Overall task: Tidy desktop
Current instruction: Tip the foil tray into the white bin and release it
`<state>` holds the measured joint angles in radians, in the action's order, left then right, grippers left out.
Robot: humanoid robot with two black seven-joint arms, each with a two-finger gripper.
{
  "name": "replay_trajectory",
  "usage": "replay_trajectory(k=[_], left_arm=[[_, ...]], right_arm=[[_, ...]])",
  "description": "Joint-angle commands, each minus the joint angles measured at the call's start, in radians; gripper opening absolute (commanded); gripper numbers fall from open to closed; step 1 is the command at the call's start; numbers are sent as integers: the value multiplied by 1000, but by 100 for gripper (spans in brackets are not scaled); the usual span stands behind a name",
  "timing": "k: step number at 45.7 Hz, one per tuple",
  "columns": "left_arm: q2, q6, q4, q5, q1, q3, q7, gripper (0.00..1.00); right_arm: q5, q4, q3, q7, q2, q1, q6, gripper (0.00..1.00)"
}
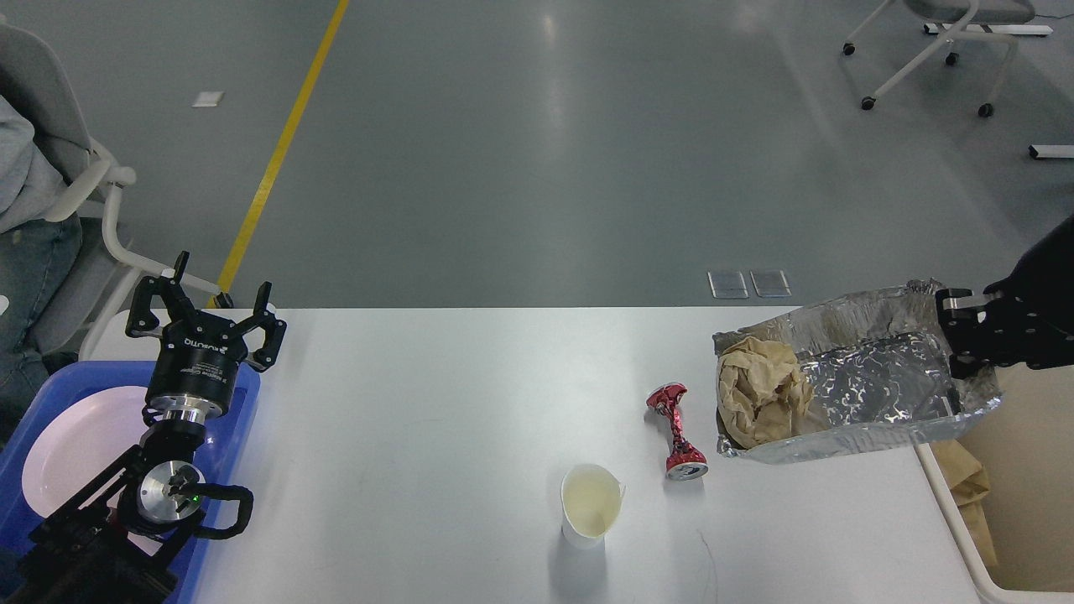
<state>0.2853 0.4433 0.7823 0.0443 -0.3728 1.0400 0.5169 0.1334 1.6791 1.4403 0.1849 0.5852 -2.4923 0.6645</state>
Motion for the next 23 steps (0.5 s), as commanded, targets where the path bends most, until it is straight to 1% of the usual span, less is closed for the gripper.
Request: replay_trajectory(k=[1,8,12,15,19,23], left_arm=[[0,0,0,0,0,0,0,96],[0,0,0,0,0,0,0,96],[0,0,0,0,0,0,0,96],[0,0,0,0,0,0,0,96],[0,0,0,0,0,0,0,96],[0,0,0,0,0,0,0,96]], right_arm=[[-15,-10,29,-1,36,1,-8,0],[-12,-91,69,-1,137,26,-8,0],[-2,-169,80,-1,218,75,-8,0],[3,-267,69,-1,286,142,-9,0],[3,-428,55,-2,346,265,-20,0],[2,-580,2,-5,403,423,-72,0]])
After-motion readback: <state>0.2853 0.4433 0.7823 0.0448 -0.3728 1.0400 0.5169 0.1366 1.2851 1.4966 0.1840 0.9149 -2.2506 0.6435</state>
